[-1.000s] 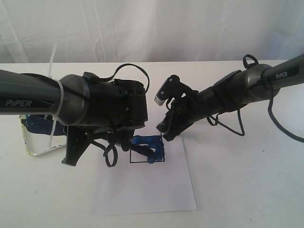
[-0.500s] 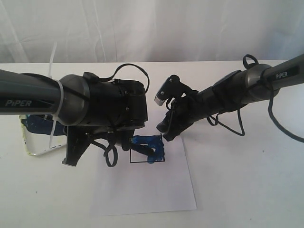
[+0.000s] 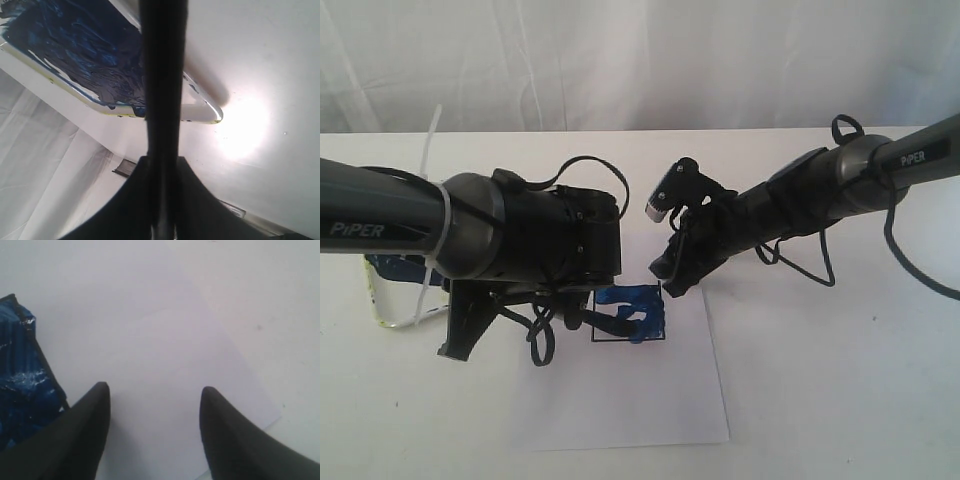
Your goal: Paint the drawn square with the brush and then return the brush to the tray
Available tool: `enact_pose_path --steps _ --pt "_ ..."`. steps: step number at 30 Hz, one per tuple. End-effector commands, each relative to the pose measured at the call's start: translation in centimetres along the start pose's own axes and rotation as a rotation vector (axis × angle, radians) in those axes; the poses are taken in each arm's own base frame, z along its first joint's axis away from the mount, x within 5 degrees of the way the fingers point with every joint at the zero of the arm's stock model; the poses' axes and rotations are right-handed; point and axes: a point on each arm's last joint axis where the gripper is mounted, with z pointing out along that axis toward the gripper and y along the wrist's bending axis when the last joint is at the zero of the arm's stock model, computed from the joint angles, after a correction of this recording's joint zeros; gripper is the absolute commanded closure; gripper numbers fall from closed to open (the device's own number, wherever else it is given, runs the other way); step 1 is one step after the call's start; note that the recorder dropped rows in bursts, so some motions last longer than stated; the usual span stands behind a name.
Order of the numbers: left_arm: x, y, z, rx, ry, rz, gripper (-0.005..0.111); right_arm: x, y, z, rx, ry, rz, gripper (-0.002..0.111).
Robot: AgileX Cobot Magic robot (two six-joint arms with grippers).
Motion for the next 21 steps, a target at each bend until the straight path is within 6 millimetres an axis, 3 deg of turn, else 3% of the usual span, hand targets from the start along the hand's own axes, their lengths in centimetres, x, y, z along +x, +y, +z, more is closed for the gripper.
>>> enact_pose_path --steps 1,15,21 --pt "1.1 -0.4 -0.3 0.026 0.09 -0.008 0.107 0.9 -0.1 0.4 0.017 0.039 -0.042 0.057" --pt "1.1 -0.5 -0.3 0.039 0.084 0.013 0.107 0.9 -0.1 0.4 0.019 0.04 -0.044 0.057" --pt "2.3 -0.1 -1.4 0.039 0.05 -0.031 0.107 0.9 -0.1 0.4 0.019 0.04 -0.044 0.057"
